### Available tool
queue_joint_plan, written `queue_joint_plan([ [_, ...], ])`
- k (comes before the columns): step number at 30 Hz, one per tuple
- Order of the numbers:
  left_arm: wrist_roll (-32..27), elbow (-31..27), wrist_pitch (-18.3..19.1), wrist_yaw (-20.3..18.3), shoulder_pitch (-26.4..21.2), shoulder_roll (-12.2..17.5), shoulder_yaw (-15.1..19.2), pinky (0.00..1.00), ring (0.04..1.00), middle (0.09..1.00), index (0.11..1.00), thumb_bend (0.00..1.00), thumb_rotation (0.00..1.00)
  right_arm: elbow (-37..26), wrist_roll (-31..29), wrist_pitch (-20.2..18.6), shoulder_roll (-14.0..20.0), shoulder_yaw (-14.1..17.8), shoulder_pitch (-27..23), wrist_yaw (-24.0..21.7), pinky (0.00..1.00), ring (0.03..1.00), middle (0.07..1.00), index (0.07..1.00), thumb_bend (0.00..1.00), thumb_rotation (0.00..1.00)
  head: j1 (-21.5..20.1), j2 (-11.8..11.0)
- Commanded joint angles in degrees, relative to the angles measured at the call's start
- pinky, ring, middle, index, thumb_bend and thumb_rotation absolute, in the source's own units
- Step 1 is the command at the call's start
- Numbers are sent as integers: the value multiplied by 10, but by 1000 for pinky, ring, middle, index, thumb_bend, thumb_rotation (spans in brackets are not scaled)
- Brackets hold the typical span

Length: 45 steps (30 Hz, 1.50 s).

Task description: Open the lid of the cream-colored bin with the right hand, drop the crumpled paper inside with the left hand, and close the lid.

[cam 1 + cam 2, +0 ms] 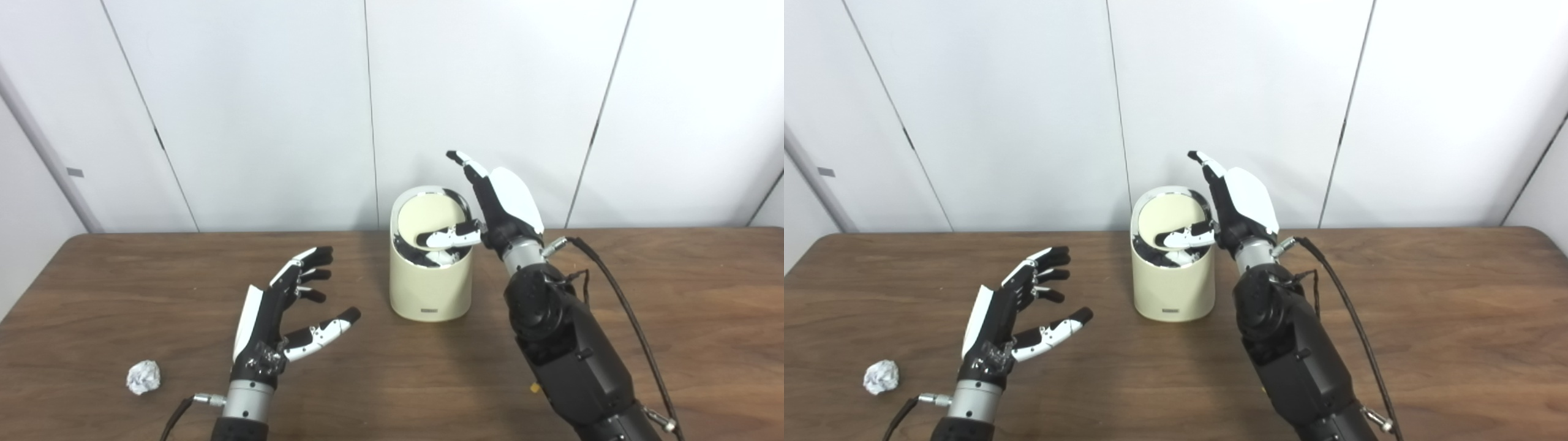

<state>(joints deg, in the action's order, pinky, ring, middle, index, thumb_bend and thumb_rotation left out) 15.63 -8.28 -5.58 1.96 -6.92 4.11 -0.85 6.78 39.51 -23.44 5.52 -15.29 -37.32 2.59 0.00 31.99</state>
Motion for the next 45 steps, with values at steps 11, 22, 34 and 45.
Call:
queue_joint_plan([
  [11,-3,-25,-5,4,-11,1,1,608,748,803,815,705,124,12,21,8,32,-19,-4,3,794,887,915,892,745,0,4,0],
  [22,-2,-20,-7,4,-15,4,2,595,742,806,819,706,131,-45,-78,36,13,49,2,-6,688,852,919,906,645,439,4,-3],
  [34,-7,-18,-10,3,-20,5,4,590,748,801,817,705,123,-117,-177,127,89,115,90,-28,645,807,894,907,764,506,3,-4],
  [45,-2,-13,-14,4,-23,7,1,588,738,799,814,703,128,-148,-174,176,124,84,191,-60,697,860,915,934,912,458,4,-5],
])
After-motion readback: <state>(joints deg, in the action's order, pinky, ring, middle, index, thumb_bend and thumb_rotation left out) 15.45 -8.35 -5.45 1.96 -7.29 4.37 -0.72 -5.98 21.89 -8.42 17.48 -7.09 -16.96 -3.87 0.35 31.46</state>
